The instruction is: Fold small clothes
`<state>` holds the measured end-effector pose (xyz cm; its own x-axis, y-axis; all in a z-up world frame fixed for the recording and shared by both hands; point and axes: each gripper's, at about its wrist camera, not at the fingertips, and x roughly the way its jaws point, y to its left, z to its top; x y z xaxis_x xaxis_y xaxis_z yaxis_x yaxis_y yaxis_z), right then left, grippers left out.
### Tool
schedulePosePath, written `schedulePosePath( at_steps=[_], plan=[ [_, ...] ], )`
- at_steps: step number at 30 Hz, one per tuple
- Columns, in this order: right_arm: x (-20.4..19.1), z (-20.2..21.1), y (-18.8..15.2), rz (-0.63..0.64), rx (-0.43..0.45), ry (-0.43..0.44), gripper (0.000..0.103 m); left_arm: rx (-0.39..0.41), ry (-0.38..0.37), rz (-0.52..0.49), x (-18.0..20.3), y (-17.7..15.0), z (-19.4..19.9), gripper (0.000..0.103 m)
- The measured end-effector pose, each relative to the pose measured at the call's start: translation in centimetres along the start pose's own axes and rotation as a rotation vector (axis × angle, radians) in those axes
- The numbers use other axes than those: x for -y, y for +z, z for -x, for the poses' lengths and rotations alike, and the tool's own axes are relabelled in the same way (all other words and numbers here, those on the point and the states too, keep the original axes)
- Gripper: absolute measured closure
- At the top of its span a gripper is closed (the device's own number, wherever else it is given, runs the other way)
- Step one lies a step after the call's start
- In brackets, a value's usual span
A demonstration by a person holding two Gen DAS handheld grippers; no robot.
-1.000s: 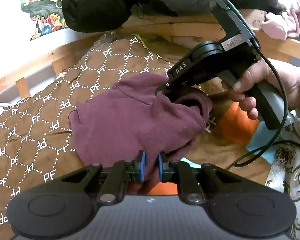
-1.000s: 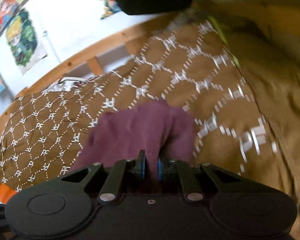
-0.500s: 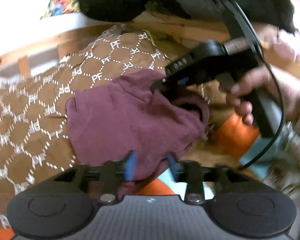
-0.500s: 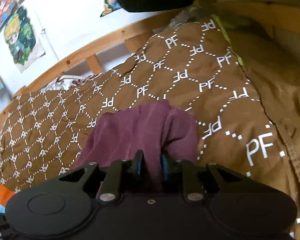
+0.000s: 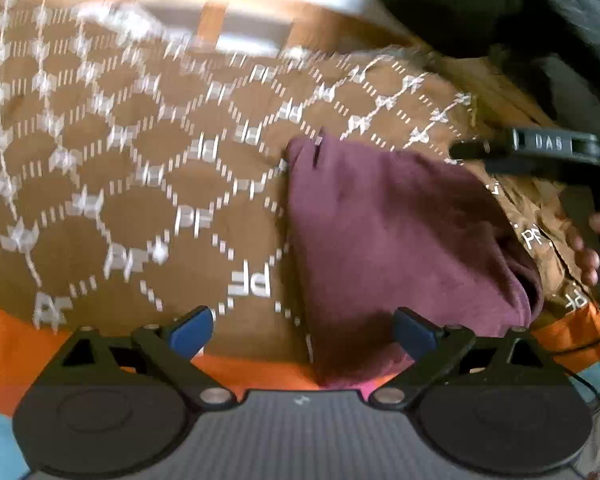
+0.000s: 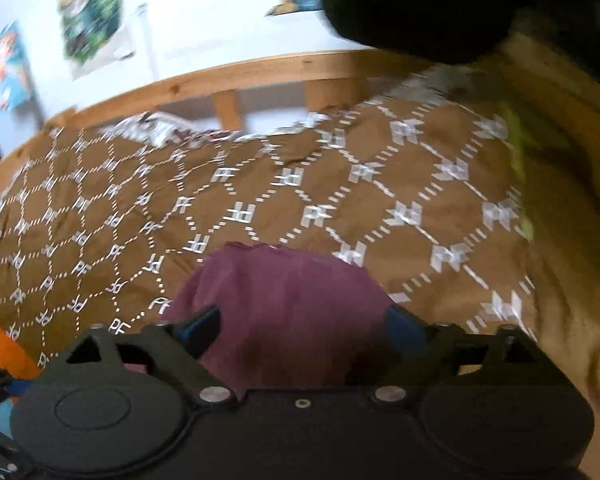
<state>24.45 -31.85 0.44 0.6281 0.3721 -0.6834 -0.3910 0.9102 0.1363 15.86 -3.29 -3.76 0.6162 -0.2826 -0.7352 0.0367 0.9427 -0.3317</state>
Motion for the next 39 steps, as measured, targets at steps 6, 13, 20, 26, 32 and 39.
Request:
schedulePosePath(
  at_steps=[6, 13, 20, 26, 32, 39],
  plan=[
    [-4.0, -5.4, 3.8, 0.087, -0.054, 0.119, 0.021, -0.012, -0.010, -0.004, -0.6, -0.8, -0.4, 0.004],
    [-7.5, -10.6, 4.4, 0.059, -0.152, 0.250, 0.052, -0.019, 0.000, -0.036, -0.1, -1.0, -0.7, 0.003],
    [-9.5, -13.6, 3.5, 0.085, -0.215, 0.181, 0.067, -0.029, -0.001, -0.040, 0.0, -1.2, -0.6, 0.001],
    [-9.5, -14.5, 2.8, 0.056, -0.180, 0.134, 0.100, -0.035, 0.001, -0.042, -0.1, -1.1, -0.7, 0.001],
    [-11.8, -12.1, 3.2, 0.160, -0.057, 0.256, 0.103, -0.036, 0.011, -0.054, 0.1, -1.1, -0.6, 0.001],
    [-9.7, -11.8, 3.2, 0.080, -0.082, 0.247, 0.078, -0.033, 0.022, -0.063, 0.2, -1.1, -0.5, 0.001]
  ],
)
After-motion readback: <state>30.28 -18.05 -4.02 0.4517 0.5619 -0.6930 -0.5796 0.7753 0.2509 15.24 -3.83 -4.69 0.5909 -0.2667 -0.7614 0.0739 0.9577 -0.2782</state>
